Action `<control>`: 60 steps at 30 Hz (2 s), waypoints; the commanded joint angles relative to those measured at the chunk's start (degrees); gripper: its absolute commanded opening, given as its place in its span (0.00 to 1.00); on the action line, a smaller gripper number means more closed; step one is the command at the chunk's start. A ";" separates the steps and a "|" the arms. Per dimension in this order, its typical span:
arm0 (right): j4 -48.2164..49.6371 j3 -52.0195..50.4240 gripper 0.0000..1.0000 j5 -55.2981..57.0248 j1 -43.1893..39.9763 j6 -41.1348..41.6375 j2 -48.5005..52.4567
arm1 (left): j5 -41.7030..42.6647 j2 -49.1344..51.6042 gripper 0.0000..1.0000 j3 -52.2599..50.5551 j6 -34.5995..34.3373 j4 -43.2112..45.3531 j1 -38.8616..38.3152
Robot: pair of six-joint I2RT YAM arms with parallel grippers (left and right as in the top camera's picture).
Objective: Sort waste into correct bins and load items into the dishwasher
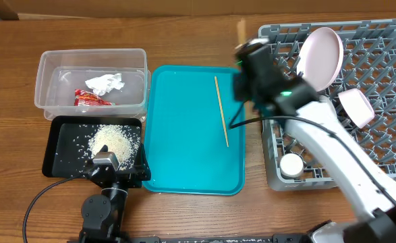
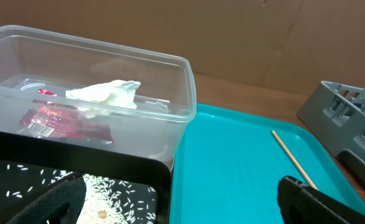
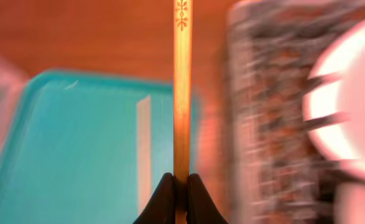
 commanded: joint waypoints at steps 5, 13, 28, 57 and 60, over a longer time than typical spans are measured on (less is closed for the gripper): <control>4.28 -0.17 0.04 1.97 -13.25 -13.11 4.81 | 0.24 -0.61 1.00 -0.20 0.85 0.04 0.61; 8.35 -0.17 0.04 2.05 -17.75 -16.06 10.88 | 0.24 -0.61 1.00 -0.20 0.85 0.04 0.61; -1.53 0.20 0.51 -7.50 -3.63 -10.84 8.68 | 0.24 -0.61 1.00 -0.20 0.85 0.04 0.61; 5.44 -0.63 0.04 -8.87 4.92 -0.46 22.62 | 0.24 -0.61 1.00 -0.17 0.85 0.04 0.61; 4.76 0.66 0.04 -4.79 4.81 -0.44 16.98 | 0.24 -0.61 1.00 -0.20 0.85 0.04 0.61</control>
